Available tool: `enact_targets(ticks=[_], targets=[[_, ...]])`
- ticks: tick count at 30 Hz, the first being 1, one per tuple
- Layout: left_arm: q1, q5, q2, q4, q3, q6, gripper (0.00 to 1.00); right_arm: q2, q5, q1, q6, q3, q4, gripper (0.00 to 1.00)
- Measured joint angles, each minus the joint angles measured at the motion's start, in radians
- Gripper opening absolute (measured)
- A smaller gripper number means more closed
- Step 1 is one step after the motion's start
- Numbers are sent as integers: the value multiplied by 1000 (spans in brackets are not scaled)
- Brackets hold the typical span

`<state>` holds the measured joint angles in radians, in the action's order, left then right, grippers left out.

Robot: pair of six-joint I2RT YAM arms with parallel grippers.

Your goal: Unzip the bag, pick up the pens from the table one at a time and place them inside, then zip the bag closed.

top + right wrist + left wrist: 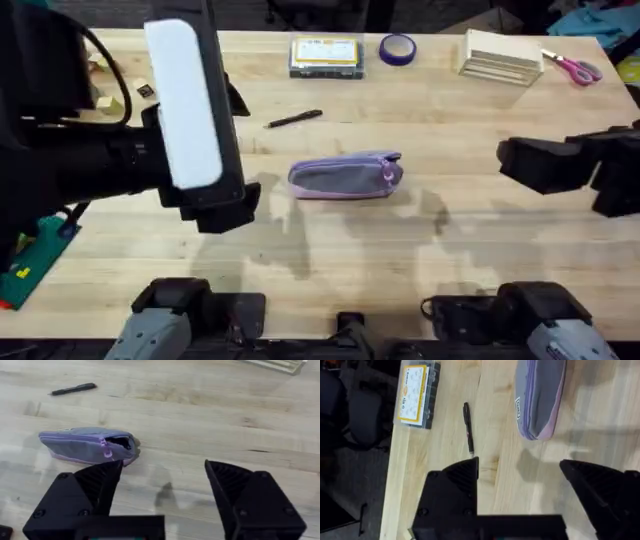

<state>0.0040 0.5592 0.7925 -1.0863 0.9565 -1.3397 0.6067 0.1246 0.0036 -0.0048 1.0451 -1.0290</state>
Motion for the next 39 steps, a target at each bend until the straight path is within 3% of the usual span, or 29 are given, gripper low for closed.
enact_targets(ticks=[13, 21, 33, 39], targets=[[0, 42, 41, -23, 0, -24, 993, 0, 0, 0, -31, 0, 0, 998], [0, 75, 267, -13, 0, -24, 993, 0, 0, 0, -34, 0, 0, 998], [0, 223, 579, 106, 0, -23, 993, 0, 0, 0, -41, 0, 0, 998], [0, 288, 664, 129, 0, -23, 993, 0, 0, 0, -41, 0, 0, 998]])
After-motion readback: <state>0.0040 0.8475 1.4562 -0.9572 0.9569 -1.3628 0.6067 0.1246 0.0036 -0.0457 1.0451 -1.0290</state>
